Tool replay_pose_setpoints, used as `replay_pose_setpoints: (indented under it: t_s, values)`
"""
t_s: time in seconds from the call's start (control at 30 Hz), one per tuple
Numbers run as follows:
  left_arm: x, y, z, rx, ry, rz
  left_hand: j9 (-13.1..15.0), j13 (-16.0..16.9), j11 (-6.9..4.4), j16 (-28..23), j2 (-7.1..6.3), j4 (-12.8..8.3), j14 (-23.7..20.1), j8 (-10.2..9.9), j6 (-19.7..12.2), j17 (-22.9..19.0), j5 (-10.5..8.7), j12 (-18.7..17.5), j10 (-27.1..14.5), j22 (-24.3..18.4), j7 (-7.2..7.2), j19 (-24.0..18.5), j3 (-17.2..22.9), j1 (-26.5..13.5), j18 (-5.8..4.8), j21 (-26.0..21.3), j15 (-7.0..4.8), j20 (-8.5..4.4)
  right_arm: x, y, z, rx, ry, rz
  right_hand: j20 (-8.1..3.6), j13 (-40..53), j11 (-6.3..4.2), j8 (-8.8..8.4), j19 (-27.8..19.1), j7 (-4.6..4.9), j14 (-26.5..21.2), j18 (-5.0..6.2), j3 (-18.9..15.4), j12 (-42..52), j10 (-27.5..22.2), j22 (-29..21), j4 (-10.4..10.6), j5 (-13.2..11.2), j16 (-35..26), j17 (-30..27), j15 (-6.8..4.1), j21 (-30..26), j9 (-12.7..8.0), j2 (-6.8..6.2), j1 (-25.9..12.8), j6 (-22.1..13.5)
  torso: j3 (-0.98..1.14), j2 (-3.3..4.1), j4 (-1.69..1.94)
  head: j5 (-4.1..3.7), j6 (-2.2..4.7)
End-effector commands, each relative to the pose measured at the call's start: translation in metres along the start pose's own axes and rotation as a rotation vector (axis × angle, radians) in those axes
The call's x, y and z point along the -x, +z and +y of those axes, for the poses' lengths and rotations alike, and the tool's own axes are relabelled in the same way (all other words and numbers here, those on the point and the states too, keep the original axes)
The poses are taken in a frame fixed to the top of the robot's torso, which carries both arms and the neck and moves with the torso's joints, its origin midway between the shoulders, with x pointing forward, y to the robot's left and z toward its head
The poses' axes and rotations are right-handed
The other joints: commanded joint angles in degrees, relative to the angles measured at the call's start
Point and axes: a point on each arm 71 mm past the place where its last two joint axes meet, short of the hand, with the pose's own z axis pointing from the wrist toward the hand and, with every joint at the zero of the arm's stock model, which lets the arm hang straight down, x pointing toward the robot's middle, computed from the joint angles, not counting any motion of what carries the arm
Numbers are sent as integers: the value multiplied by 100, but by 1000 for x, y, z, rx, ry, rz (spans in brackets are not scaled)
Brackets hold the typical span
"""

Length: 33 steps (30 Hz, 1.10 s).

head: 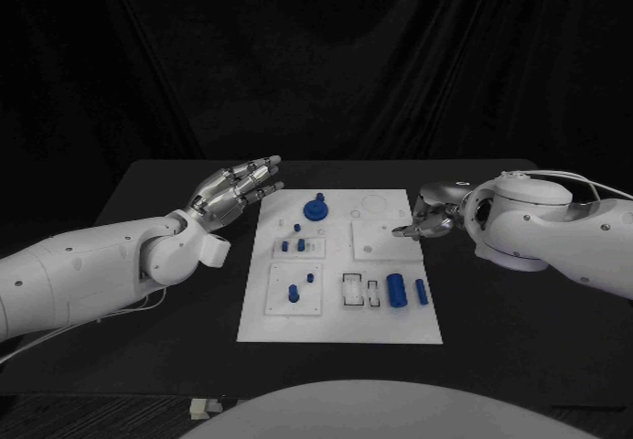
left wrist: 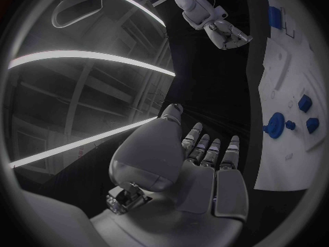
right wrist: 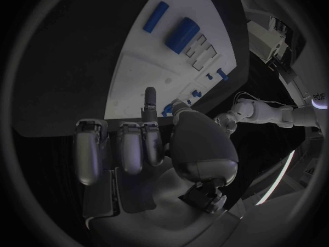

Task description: Assemble the parts on the task board

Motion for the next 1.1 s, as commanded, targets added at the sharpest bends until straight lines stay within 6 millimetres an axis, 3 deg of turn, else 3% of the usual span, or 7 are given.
replay_pose_setpoints:
  t_s: [0.03,0.33,0.67,0.73,0.8,0.93,1.1]
  values:
    - [-2,0,-1,-30,-13,13,1,6,52,25,45,0,-12,31,-18,8,16,19,-3,-5,126,17,48,1,44,22,26,0,-12,1,-4,-75,-47,139,-155,1505,-146,39,596,-133,604,-131,-125,165,598,1510,21,-328,114,1505,-144,274,229,154,-782,424,-4,0,6,1,1]
    - [-2,1,0,-26,-16,15,-1,16,86,36,61,-7,-9,34,-29,10,16,79,19,-3,146,20,74,8,40,23,29,1,-23,5,4,-68,-49,201,-183,1505,-189,39,596,-183,604,-131,-154,165,598,1510,33,-778,114,1505,-177,274,443,120,-1124,588,-4,-2,7,6,1]
    - [-2,1,1,-20,-18,18,3,26,123,53,63,-13,-4,52,-3,13,15,152,50,-2,172,23,96,9,36,24,33,1,-33,9,7,-64,-38,242,-248,1505,-278,304,596,-279,604,-131,-143,165,598,1510,21,-809,114,1505,-246,274,1044,90,-1185,664,-4,-2,5,-6,1]
    - [-2,1,1,-19,-18,18,5,31,138,101,61,-14,10,64,8,23,15,192,67,3,186,27,108,7,33,26,43,1,-37,10,7,-63,-40,256,-259,1505,-295,419,596,-298,604,-131,-138,165,598,1510,24,-813,114,1505,-258,274,1331,59,-1195,599,-4,-2,5,-8,1]
    - [-2,1,1,-18,-18,18,8,47,175,221,48,-14,60,86,28,47,17,326,119,16,206,39,135,2,30,30,77,1,-40,11,8,-62,-41,266,-264,1505,-310,613,596,-325,604,-131,-122,165,598,1510,26,-804,114,1505,-265,274,1828,-5,-1212,446,-4,-1,5,-2,1]
    - [-3,1,2,-14,-20,20,9,51,185,230,46,-13,65,92,36,49,17,359,132,19,209,42,140,0,29,31,81,1,-45,12,10,-59,-45,282,-251,1505,-310,703,596,-303,604,-131,-87,165,598,1510,31,-820,114,1505,-251,274,2236,-108,-1251,231,-4,-3,5,-16,1]
    - [-3,1,2,-9,-23,23,12,60,211,233,41,-11,65,106,57,47,18,431,162,19,222,45,153,-2,26,32,90,2,-49,13,11,-55,-51,300,-240,1505,-299,726,596,-290,604,-131,-63,165,598,1510,41,-835,114,1505,-227,274,2506,-217,-1358,82,-4,-2,5,-16,1]
